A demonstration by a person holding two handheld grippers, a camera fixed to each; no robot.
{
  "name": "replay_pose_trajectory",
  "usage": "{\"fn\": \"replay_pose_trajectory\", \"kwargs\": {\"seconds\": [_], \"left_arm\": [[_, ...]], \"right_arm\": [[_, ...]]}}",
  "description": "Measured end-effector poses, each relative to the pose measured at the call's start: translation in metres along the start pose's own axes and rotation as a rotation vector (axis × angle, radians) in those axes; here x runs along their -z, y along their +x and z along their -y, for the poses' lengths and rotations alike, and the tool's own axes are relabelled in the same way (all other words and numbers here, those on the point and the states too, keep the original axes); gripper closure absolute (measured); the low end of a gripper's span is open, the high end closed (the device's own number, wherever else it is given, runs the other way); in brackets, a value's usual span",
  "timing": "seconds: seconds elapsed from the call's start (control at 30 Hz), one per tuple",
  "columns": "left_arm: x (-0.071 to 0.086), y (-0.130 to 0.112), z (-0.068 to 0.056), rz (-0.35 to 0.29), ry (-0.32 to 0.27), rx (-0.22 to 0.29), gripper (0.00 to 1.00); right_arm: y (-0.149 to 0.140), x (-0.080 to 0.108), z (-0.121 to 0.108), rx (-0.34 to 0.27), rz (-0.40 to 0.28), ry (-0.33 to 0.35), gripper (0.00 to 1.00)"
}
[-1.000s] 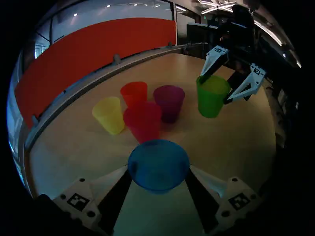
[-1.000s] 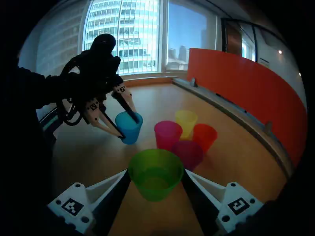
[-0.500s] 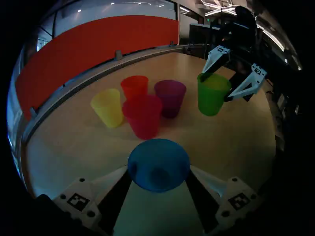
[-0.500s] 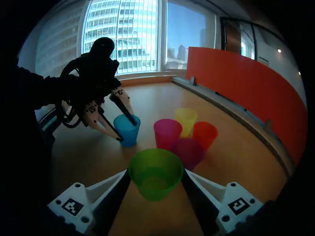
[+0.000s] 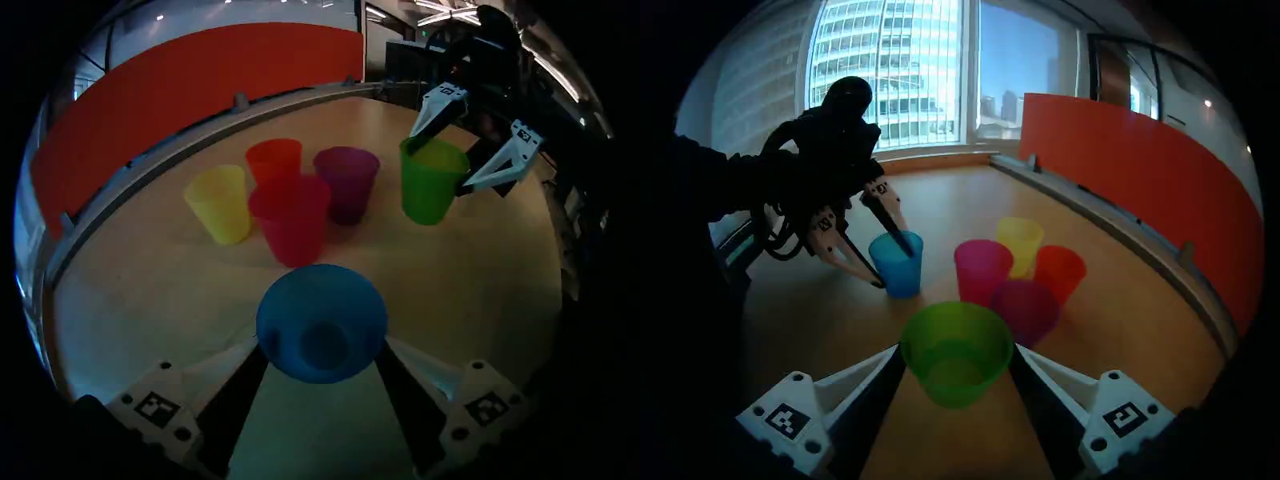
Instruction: Pour water
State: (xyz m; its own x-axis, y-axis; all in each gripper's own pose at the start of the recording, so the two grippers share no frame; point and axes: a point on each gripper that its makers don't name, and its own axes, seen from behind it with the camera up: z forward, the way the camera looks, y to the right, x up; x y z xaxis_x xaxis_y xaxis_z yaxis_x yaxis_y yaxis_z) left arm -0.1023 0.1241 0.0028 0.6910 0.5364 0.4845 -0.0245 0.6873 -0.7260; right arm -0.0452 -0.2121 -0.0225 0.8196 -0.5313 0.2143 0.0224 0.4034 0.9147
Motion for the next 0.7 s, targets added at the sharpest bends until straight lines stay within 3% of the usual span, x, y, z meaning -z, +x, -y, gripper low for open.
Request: {"fn": "replay_pose_trajectory", "kwargs": {"seconds": [0.2,0.7], "left_arm": [[0.0,-0.014,0.004,0.042,0.017,0.029,0.1],[0.01,-0.03,0.001,0.054,0.017,0.042,0.1]], "right_arm": [[-0.005,-0.006,0.004,-0.006,0.007,0.009,0.08],[-0.013,-0.017,0.007,-0.014,0.012,0.016,0.08]]}}
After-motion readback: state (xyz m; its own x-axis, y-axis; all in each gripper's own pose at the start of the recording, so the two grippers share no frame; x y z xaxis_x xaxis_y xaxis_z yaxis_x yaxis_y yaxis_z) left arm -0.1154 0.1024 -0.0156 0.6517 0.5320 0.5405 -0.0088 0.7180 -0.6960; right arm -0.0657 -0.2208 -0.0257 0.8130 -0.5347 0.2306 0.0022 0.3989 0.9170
